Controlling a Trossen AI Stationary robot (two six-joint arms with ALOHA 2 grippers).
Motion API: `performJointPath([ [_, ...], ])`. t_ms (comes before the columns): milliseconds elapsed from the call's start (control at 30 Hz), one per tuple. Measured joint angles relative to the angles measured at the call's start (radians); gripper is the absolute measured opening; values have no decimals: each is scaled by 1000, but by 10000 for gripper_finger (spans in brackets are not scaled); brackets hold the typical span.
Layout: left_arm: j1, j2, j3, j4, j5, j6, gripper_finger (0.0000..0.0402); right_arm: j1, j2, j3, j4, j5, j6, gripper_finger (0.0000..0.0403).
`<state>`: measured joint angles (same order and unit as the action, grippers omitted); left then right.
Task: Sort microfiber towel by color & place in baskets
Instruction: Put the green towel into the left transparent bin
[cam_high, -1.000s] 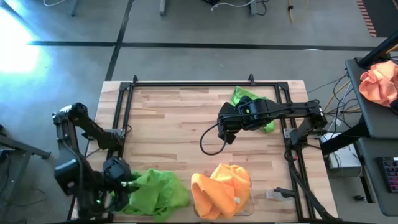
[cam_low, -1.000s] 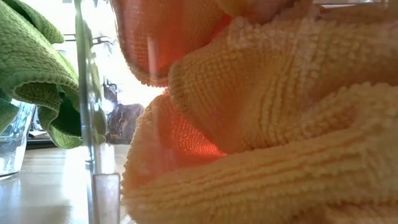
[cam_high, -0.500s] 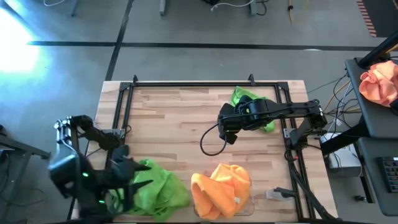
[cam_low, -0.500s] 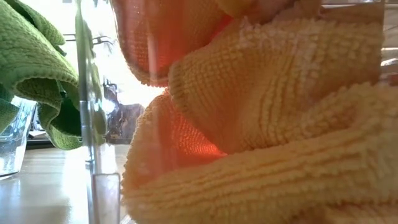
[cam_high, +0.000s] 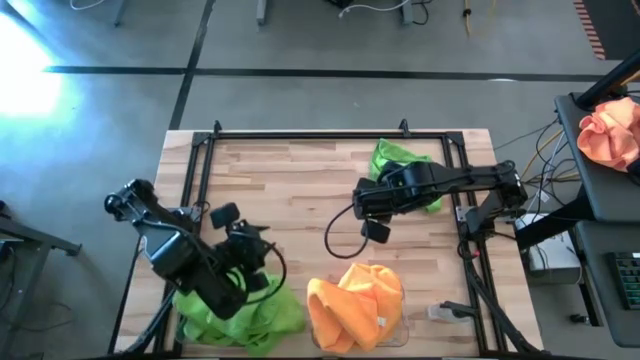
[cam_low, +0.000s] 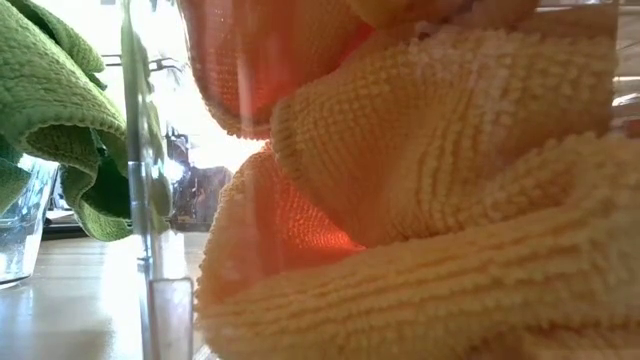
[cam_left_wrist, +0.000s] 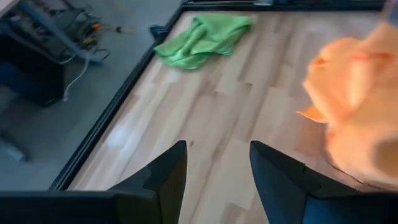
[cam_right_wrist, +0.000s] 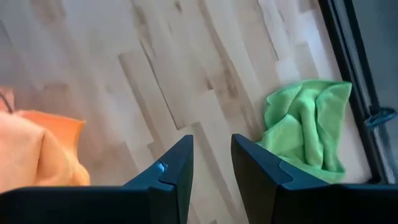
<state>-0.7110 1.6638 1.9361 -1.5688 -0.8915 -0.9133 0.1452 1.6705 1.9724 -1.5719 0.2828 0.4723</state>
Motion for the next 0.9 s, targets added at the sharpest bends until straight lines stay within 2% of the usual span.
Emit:
performJointPath([
  [200,6,-103,-182,84,-95,-118,155,6,-1,-3,1,14,-90,89],
  [400,18,-223,-426,275,-142,-118,155,5,-9,-61,3,197,-181,76],
  [567,60,-342,-618,351,-165,-117,155,-30,-52,-177,26,240,-198,69],
  [767,119,-519,-792,432,-251,-95,155,-106,-219,-442,327,258,-192,68],
  [833,131,-574,-829,500,-253,-31,155,-139,-284,-547,461,235,-186,68],
  [900,136,-622,-861,588,-252,81,155,-178,-348,-645,605,168,-190,68],
])
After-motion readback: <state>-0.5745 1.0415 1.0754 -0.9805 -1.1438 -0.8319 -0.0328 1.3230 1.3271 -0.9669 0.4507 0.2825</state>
